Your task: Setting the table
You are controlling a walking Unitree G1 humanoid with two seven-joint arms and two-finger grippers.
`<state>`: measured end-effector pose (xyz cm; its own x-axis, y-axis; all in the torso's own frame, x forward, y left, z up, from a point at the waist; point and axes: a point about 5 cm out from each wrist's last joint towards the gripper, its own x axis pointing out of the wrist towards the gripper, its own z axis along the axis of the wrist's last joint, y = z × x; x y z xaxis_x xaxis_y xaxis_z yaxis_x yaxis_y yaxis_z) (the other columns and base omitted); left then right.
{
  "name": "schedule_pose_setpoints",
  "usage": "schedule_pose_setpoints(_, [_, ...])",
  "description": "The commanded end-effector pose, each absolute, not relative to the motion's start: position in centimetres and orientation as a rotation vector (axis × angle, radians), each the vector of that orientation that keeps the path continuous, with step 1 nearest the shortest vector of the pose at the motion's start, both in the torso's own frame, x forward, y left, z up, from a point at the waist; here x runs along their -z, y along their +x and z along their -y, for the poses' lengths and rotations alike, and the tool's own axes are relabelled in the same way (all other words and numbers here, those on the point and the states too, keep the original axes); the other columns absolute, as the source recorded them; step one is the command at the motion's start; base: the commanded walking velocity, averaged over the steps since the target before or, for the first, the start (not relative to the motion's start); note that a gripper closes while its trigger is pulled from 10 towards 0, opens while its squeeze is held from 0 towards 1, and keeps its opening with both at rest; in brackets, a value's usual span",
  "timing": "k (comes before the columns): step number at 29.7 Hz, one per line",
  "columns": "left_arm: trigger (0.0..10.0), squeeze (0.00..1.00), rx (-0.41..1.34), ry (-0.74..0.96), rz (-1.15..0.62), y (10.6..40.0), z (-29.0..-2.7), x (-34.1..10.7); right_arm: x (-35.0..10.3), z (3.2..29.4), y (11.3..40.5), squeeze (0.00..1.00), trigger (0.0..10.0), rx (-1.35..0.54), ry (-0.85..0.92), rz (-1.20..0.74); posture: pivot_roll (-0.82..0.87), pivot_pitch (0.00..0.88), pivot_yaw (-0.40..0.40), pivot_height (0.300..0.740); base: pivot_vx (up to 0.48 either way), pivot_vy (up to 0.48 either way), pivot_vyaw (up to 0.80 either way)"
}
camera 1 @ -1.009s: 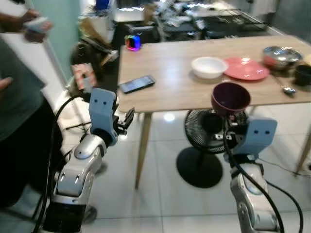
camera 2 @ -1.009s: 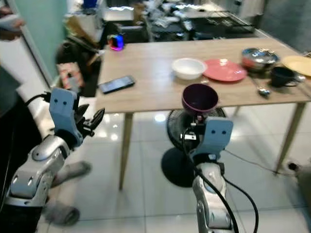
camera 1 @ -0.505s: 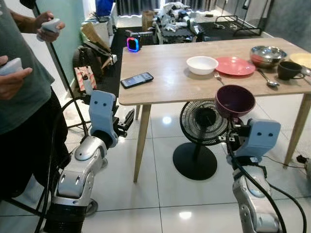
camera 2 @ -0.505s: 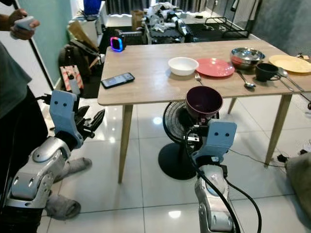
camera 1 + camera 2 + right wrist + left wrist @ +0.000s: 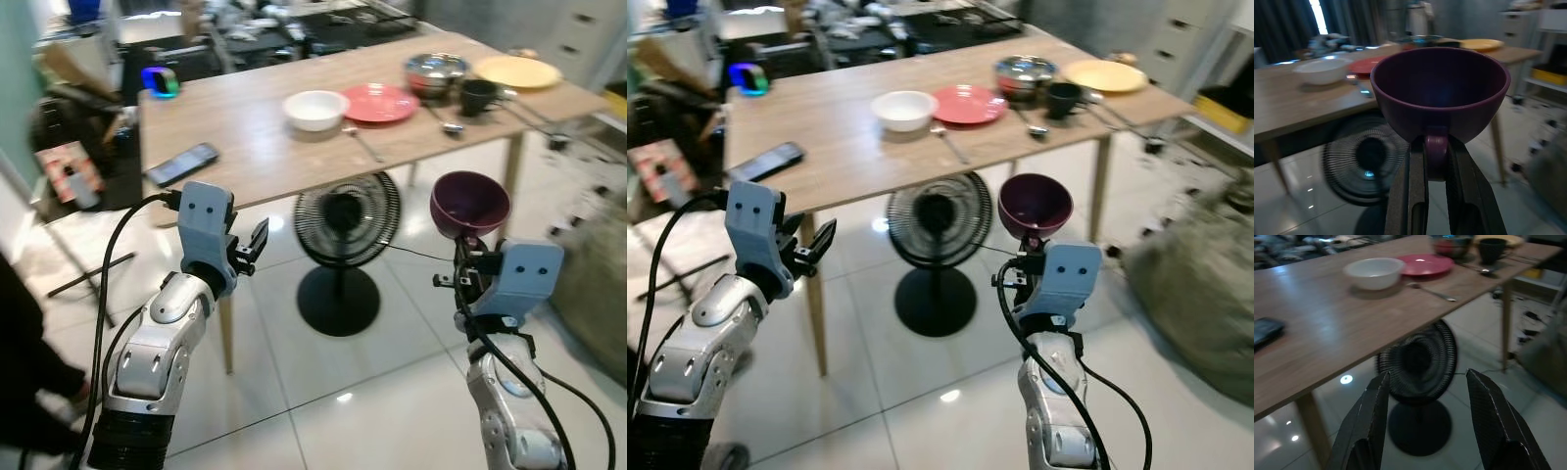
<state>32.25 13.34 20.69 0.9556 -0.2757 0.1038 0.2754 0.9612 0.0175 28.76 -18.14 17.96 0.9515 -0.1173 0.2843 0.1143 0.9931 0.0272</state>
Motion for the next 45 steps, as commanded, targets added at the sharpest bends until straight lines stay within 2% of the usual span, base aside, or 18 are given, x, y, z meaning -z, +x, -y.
schedule_pose_setpoints(1, [10.0, 0.00, 0.259, 0.004, 0.075, 32.4, -13.6, -20.1, -17.6, 18.3, 28.7, 0.00, 10.0, 0.131, 0.041, 0.268, -0.05, 0.000, 0.130, 0.740, 0.000, 0.000, -0.80])
schedule_pose_setpoints(6, [10.0, 0.00, 0.248, -0.002, 0.044, 32.3, -13.8, -19.2, -16.7, 18.9, 28.7, 0.00, 10.0, 0.156, 0.050, 0.233, -0.05, 0.000, 0.132, 0.740, 0.000, 0.000, -0.80])
schedule_pose_setpoints(11, [10.0, 0.00, 0.123, 0.032, -0.153, 30.7, -16.6, -12.3, -10.5, 19.5, 27.6, 0.00, 10.0, 0.142, -0.030, 0.014, -0.05, 0.000, 0.122, 0.740, 0.000, 0.000, -0.16])
schedule_pose_setpoints(12, [10.0, 0.00, 0.123, 0.032, -0.153, 30.7, -16.6, -12.3, -10.5, 19.5, 27.6, 0.00, 10.0, 0.142, -0.030, 0.014, -0.05, 0.000, 0.122, 0.740, 0.000, 0.000, 0.00])
schedule_pose_setpoints(15, [10.0, 0.00, 0.062, 0.085, -0.336, 28.7, -18.7, -6.6, -4.5, 19.9, 25.8, 0.00, 10.0, 0.108, -0.050, -0.217, -0.05, 0.000, 0.110, 0.740, 0.000, 0.000, -0.53])
schedule_pose_setpoints(22, [10.0, 0.00, 0.074, 0.143, -0.589, 24.4, -20.3, 0.5, 2.0, 19.4, 22.1, 0.00, 10.0, -0.016, -0.093, -0.479, -0.05, 0.000, 0.099, 0.740, 0.000, 0.000, -0.80])
schedule_pose_setpoints(33, [10.0, 0.00, -0.001, 0.129, -0.643, 22.7, -21.3, 2.8, 2.7, 18.6, 22.2, 0.00, 10.0, -0.052, -0.085, -0.469, -0.05, 0.000, 0.090, 0.740, 0.000, 0.000, -0.80])
schedule_pose_setpoints(45, [10.0, 0.00, -0.038, 0.137, -0.613, 23.1, -22.0, 2.9, 2.8, 18.9, 22.4, 0.00, 10.0, -0.029, -0.072, -0.442, -0.05, 0.000, 0.093, 0.740, 0.000, 0.000, -0.80])
